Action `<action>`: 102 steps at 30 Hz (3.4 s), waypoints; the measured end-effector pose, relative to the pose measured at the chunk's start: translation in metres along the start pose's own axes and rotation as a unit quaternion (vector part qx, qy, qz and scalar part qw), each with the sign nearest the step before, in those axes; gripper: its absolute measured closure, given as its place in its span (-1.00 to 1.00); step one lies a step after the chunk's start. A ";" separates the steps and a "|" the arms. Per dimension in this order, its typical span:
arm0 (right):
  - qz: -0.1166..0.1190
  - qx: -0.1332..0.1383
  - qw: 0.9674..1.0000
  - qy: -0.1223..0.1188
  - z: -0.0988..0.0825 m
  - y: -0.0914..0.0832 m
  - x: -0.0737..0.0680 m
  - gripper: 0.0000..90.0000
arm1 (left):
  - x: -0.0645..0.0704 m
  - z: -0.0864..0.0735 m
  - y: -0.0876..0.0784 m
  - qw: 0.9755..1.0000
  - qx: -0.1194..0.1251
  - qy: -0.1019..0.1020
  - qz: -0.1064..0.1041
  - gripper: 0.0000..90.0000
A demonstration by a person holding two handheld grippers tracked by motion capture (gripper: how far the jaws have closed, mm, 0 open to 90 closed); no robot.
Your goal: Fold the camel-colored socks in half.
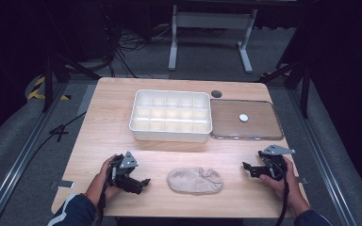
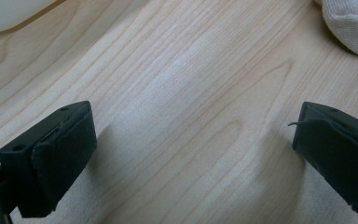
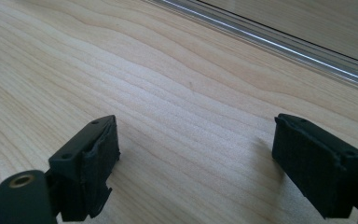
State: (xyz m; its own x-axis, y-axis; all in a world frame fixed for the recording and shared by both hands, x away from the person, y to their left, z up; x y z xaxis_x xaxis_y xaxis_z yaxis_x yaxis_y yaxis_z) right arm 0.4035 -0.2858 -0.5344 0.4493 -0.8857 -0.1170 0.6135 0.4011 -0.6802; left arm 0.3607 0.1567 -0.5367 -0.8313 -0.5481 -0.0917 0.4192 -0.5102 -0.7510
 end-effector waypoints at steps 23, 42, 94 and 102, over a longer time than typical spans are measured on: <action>0.045 0.025 0.999 -0.011 0.012 -0.011 -0.009 0.01 | -0.002 -0.001 -0.001 1.000 0.001 0.019 -0.017 -1.00; 0.183 0.057 0.972 -0.137 0.039 -0.013 -0.138 0.81 | -0.002 -0.001 -0.001 1.000 0.003 0.019 -0.015 -0.99; 0.207 -0.023 0.957 -0.204 0.015 0.035 -0.196 0.89 | 0.059 0.072 0.038 0.995 -0.003 0.036 -0.090 0.31; 0.190 -0.026 0.957 -0.216 0.018 0.039 -0.203 0.90 | 0.057 0.068 0.032 0.994 -0.021 0.030 -0.100 0.35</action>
State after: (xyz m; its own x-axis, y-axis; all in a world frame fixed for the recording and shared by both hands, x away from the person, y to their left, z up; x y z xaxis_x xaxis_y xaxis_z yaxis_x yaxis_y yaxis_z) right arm 0.3476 -0.0863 -0.5243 0.8672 -0.4943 -0.0597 0.3249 0.6527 -0.6844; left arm 0.3520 0.0639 -0.5214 -0.9174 -0.3972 0.0252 0.2280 -0.5763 -0.7848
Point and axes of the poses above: each handheld gripper's, and its own axes: y roughly forward along the jaws, z roughly out of its top, x roughly to its right, the point moved 7 cm from there along y, roughly forward along the jaws, and after that the axes turned 9 degrees about y, right-handed, at the moved point
